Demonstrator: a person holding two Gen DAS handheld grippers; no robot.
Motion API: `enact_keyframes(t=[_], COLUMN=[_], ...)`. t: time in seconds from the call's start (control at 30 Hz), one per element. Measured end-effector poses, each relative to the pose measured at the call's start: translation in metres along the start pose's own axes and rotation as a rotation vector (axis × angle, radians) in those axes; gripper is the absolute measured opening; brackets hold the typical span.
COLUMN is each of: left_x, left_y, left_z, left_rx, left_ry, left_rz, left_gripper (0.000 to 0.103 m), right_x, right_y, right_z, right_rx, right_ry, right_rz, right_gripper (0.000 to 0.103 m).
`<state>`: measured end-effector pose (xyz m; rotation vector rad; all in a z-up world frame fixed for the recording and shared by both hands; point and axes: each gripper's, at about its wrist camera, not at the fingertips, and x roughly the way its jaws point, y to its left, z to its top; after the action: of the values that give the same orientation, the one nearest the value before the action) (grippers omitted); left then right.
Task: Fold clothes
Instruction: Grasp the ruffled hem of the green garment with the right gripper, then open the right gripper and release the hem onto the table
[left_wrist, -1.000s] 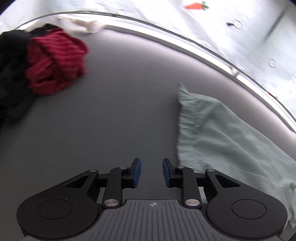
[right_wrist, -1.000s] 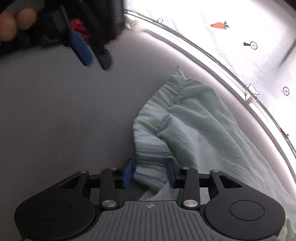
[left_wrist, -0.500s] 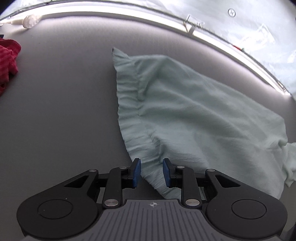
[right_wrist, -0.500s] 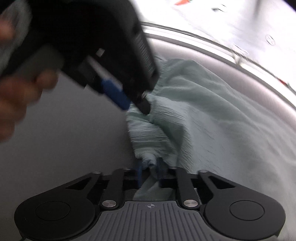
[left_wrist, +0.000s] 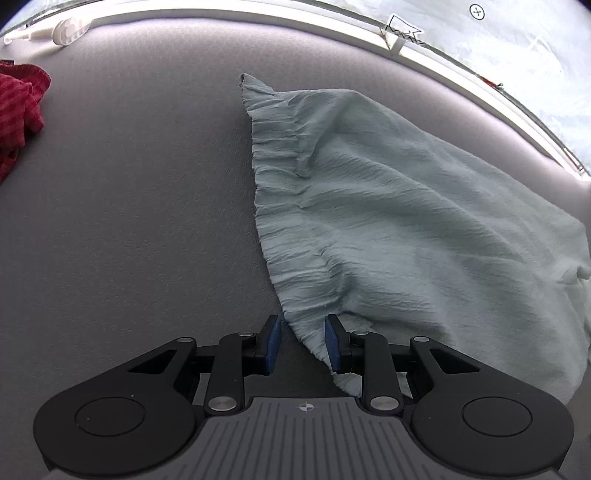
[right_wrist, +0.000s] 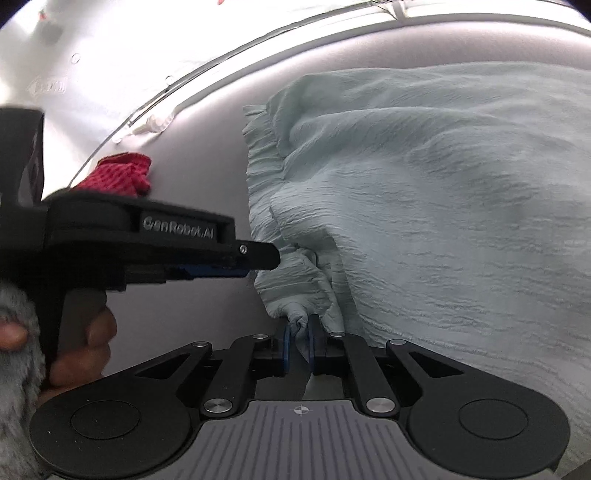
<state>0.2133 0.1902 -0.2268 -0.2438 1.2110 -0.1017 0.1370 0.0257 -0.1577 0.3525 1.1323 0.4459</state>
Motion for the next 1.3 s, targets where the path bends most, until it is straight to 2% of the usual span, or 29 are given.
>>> enact_keyframes(t=[0.13,0.3,0.4,0.5,0.67,0.83,0.9,1.0,1.07,1.17,1.3], left_x=[-0.003,-0.023,-0.040,-0.054,-0.075,-0.082,-0.082,-0.081,-0.078,-0.069,-0.054], left_y=[0.003,0.016,0.028,0.042,0.058,0.065,0.063,0.053,0.043,0.015,-0.034], left_z=[-0.001,0.000,0.000,0.000,0.005,0.007,0.008,0.006,0.004,0.003,0.003], left_rx=[-0.022,-0.060,-0.071,-0.080,-0.087,-0.096,-0.099,-0.099,-0.091,-0.056,-0.004], left_ry=[-0.004,-0.031,-0.054,-0.071,-0.105,-0.101,-0.095,-0.092,-0.088,-0.077,-0.068], left_rz=[0.000,0.013,0.035,0.057,0.108,0.136,0.133,0.111,0.090,0.057,0.033], left_gripper=[0.030,0.030,0.030,0.030,0.030,0.030,0.030,0.030,0.030,0.031,0.033], right_x=[0.003,0.023,0.034,0.046,0.067,0.085,0.088,0.069,0.049,-0.002,-0.078], right_y=[-0.001,0.002,0.016,0.032,0.070,0.104,0.101,0.079,0.068,0.033,-0.048], right_z=[-0.002,-0.004,-0.011,-0.017,-0.030,-0.048,-0.050,-0.038,-0.032,-0.023,-0.017], right_rx=[0.021,0.118,0.117,0.137,0.080,0.043,0.053,0.106,0.094,0.079,0.212], right_ry=[0.014,0.074,0.096,0.150,0.212,0.273,0.274,0.269,0.224,0.115,-0.065], right_rz=[0.022,0.136,0.168,0.247,0.296,0.344,0.364,0.393,0.378,0.353,0.281], right_gripper=[0.013,0.013,0.013,0.013,0.013,0.014,0.018,0.045,0.053,0.063,0.075])
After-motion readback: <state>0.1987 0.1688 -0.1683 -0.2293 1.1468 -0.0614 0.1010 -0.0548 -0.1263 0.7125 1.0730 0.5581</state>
